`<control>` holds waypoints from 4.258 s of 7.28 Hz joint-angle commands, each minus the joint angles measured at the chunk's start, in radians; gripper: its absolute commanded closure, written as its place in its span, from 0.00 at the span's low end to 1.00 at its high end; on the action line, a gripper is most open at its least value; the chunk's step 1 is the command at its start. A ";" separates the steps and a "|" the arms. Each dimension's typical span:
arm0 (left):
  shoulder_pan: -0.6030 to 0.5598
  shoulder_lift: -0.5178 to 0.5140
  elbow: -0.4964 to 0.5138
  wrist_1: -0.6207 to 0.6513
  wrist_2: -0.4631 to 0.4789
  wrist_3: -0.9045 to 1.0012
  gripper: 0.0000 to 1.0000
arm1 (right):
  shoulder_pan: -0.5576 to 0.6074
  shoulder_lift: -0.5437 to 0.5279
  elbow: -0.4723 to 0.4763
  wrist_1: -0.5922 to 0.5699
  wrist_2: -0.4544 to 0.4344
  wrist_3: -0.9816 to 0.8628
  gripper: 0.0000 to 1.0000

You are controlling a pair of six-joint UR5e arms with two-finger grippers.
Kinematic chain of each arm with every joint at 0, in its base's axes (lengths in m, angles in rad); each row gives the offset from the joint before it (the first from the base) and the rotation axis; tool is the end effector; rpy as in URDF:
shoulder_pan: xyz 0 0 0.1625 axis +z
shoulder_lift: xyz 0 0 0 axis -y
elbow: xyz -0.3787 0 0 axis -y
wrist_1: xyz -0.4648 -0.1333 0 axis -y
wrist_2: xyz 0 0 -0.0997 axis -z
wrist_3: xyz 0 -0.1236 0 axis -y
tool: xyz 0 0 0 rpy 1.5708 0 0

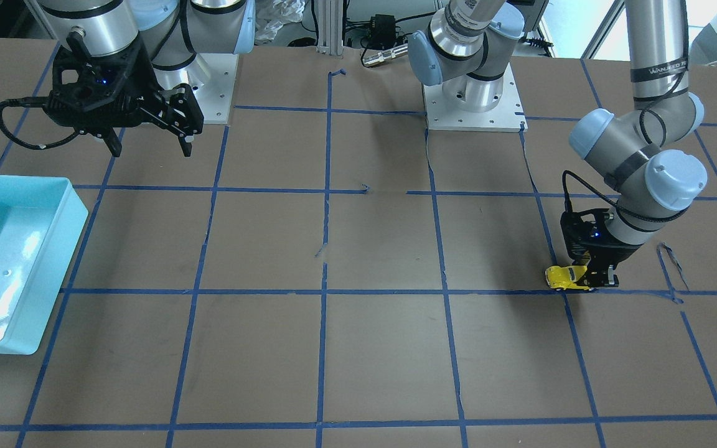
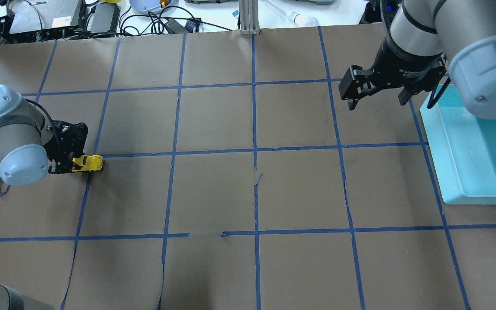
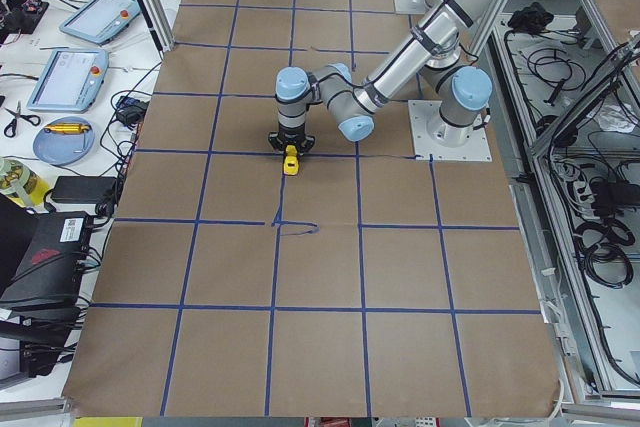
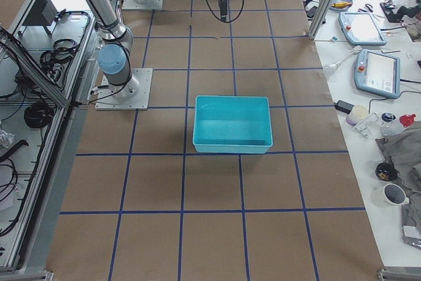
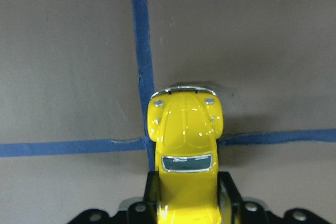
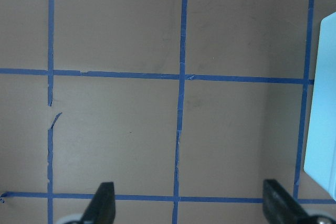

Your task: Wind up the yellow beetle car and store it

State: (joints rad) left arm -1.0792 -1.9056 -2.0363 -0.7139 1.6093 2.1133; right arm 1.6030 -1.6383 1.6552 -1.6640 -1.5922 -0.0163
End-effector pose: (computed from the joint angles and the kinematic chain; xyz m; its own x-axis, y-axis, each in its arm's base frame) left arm 0.1485 -0.5497 0.0690 0.0507 0.9983 -0.0286 0.9969 -0.0488 0.0621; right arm 0.1482 -0.5435 0.4169 -0.9986 -0.0468 0.0226 -0.0484 0.9959 -0.0759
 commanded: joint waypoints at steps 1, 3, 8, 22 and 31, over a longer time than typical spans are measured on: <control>0.022 -0.007 0.005 -0.001 0.003 0.011 0.92 | 0.000 0.000 0.000 0.003 -0.002 0.001 0.00; 0.024 -0.012 0.018 -0.003 0.006 0.010 0.92 | 0.000 0.000 0.000 0.001 -0.005 -0.001 0.00; 0.024 -0.013 0.022 -0.003 0.027 0.011 0.91 | 0.000 0.000 0.000 0.001 -0.009 -0.002 0.00; 0.025 0.019 0.024 -0.053 0.021 -0.086 0.00 | 0.000 0.000 0.000 0.001 -0.014 -0.007 0.00; -0.560 0.264 0.448 -0.719 -0.043 -1.663 0.00 | -0.107 0.009 0.000 0.009 -0.015 -0.423 0.00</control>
State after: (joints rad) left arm -1.5649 -1.6654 -1.6321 -1.4082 1.5727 0.7221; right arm 1.5413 -1.6338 1.6551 -1.6491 -1.6085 -0.2867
